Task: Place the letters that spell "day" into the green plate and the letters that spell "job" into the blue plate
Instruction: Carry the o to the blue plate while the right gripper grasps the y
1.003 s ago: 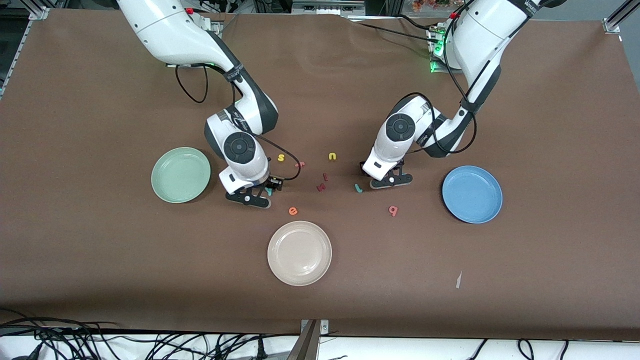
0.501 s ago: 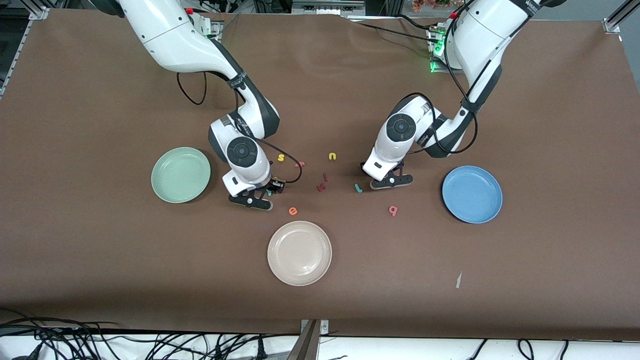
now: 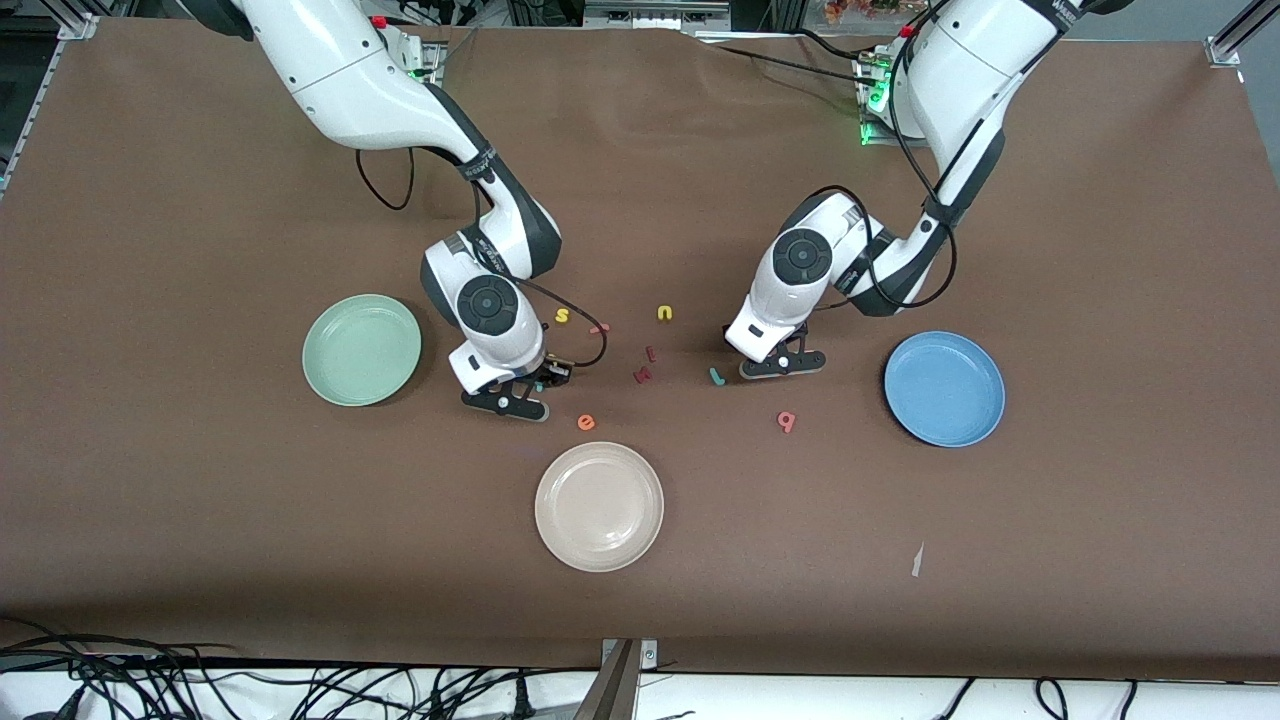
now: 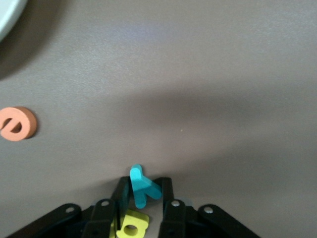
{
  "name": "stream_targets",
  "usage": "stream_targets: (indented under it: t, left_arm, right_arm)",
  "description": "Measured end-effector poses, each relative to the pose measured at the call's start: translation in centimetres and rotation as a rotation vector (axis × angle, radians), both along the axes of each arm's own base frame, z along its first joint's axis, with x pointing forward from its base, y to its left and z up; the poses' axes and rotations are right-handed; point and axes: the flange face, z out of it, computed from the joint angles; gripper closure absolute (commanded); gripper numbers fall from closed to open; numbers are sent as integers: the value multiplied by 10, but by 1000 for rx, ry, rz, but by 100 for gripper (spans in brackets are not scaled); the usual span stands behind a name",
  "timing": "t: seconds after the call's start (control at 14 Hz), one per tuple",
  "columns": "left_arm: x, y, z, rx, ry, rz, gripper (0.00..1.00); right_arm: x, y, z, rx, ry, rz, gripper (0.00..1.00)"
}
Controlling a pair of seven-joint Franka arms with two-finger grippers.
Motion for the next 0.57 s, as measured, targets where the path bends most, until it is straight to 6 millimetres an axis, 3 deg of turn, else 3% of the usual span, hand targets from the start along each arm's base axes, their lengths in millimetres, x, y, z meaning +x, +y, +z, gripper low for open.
stream_targets:
  t: [0.14, 0.29, 0.43, 0.57]
  left_arm:
    - [18, 17, 16, 48, 39, -39, 92]
    - [43, 49, 43, 60, 37, -75, 92]
    - [62, 96, 61, 62, 39, -126, 92]
    - [74, 145, 63, 54, 55, -195, 94]
  right_arm:
    - [0, 1, 0, 2, -3, 1, 81]
    - [0, 1, 0, 2, -3, 1, 86]
    - [1, 1, 1, 3, -6, 1, 87]
    - [7, 1, 10, 9, -20, -2, 88]
